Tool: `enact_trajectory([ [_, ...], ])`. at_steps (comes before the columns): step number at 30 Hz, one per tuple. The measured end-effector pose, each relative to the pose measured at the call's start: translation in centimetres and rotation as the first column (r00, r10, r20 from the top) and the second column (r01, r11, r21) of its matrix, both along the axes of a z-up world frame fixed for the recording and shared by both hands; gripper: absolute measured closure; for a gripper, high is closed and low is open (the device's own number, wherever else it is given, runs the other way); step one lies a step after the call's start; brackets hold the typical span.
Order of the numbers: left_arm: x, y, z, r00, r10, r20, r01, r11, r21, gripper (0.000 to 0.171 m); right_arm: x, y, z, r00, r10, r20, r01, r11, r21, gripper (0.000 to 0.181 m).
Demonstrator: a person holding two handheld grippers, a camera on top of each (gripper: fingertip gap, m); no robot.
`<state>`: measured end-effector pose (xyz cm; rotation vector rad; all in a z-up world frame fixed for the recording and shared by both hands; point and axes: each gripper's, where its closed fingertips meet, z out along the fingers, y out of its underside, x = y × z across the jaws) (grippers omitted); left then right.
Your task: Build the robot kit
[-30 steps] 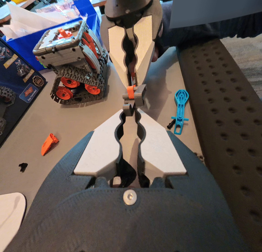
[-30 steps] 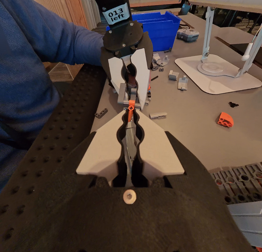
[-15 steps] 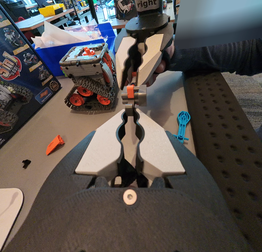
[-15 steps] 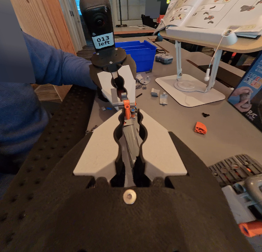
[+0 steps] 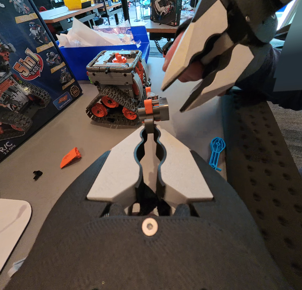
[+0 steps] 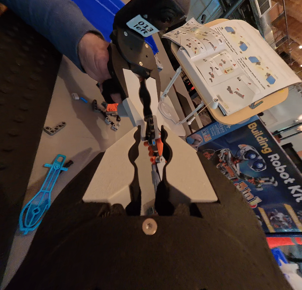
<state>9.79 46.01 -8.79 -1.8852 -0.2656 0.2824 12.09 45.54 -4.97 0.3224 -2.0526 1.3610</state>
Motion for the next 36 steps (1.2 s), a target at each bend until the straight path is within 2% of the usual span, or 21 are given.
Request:
enact_trajectory([
  [4,0.3,0.4,0.2,0.999,0.014,-0.032,-0.015,1.0,-0.011,0.167,-1.0,-0.9,-0.5,0.995,-0.057,-0.086,0.061,0.997,0.047,0.173],
  [7,0.3,0.4,0.8,0.999,0.024,-0.039,-0.024,1.0,0.012,0.167,-1.2,-0.8,0.0,0.998,-0.06,-0.032,0.06,0.998,-0.005,0.173],
  [17,0.0,0.2,2.4,0.967,0.107,-0.229,-0.11,0.994,0.001,0.167,-1.4,-0.4,1.7,0.993,-0.043,0.114,0.068,0.972,-0.224,0.173],
  [21,0.1,-0.1,3.3,0.872,0.132,-0.471,-0.184,0.981,-0.066,0.167,-0.6,-0.1,1.9,0.997,-0.001,0.08,0.02,0.972,-0.236,0.17],
  [24,0.3,-0.3,4.0,0.782,0.118,-0.611,-0.23,0.967,-0.107,0.167,0.0,0.4,2.4,1.0,0.008,0.01,-0.006,0.974,-0.227,0.159],
  [27,0.4,-0.4,4.2,0.76,0.106,-0.641,-0.237,0.964,-0.122,0.167,-0.1,1.1,2.8,1.0,0.024,0.004,-0.023,0.976,-0.215,0.151],
  [30,0.5,-0.4,4.2,0.726,0.084,-0.682,-0.255,0.955,-0.154,0.167,-0.1,1.0,2.5,0.998,0.014,-0.064,-0.023,0.989,-0.147,0.151],
  [36,1.2,0.1,4.0,0.675,0.026,-0.737,-0.247,0.949,-0.193,0.167,0.2,0.4,1.4,0.996,0.043,-0.081,-0.048,0.996,-0.07,0.156],
])
